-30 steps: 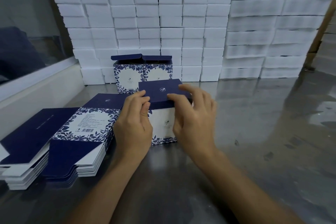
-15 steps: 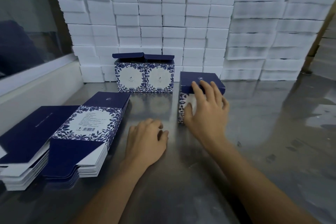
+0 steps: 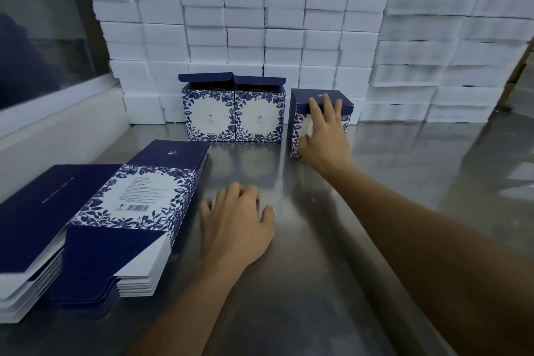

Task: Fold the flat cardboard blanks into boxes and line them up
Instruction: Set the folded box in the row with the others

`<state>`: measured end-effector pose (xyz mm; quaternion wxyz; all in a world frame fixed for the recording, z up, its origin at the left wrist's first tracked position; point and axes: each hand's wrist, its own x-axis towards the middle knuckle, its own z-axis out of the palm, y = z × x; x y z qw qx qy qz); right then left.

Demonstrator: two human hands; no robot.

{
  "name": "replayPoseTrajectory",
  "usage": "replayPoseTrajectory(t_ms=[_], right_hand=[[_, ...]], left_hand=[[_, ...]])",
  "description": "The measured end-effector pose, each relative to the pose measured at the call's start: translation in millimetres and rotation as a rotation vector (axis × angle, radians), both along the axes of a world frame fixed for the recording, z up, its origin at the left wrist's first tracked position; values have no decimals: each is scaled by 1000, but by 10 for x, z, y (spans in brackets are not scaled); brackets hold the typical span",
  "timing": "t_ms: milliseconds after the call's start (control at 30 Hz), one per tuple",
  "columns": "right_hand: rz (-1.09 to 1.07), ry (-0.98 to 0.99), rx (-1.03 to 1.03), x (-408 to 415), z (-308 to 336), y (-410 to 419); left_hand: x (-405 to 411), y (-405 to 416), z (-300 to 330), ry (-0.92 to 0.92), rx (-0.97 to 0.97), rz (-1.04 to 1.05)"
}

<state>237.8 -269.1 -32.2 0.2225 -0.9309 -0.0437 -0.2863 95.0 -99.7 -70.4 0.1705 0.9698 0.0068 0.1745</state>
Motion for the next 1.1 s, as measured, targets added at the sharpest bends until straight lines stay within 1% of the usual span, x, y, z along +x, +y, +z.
replayPoseTrajectory(t_ms=[100, 333, 400, 467, 533, 567, 733, 933, 1033, 1100], right_hand=[[-15, 46, -41, 208, 1, 58], [59, 208, -22, 448, -13, 201], [108, 327, -59, 440, -113, 222], [143, 406, -168, 405, -266, 230], [142, 407, -267, 349, -351, 227], [141, 400, -282, 326, -362, 226], [150, 324, -261, 117, -393, 233], [195, 299, -191, -497, -414, 213], [229, 292, -127, -854, -417, 135], [236, 291, -78, -1062, -410, 77]], left_hand=[[8, -7, 4, 4, 10, 1], [21, -6, -2, 15, 20, 5], [17, -6, 4, 20, 23, 2], [14, -6, 12, 27, 24, 5], [12, -10, 21, 34, 31, 5], [10, -9, 25, 36, 32, 4], [10, -5, 24, 36, 24, -1], [-3, 3, 31, 34, 53, -14], [-72, -22, 74, -36, 113, -49], [-125, -34, 143, -134, 189, -85]])
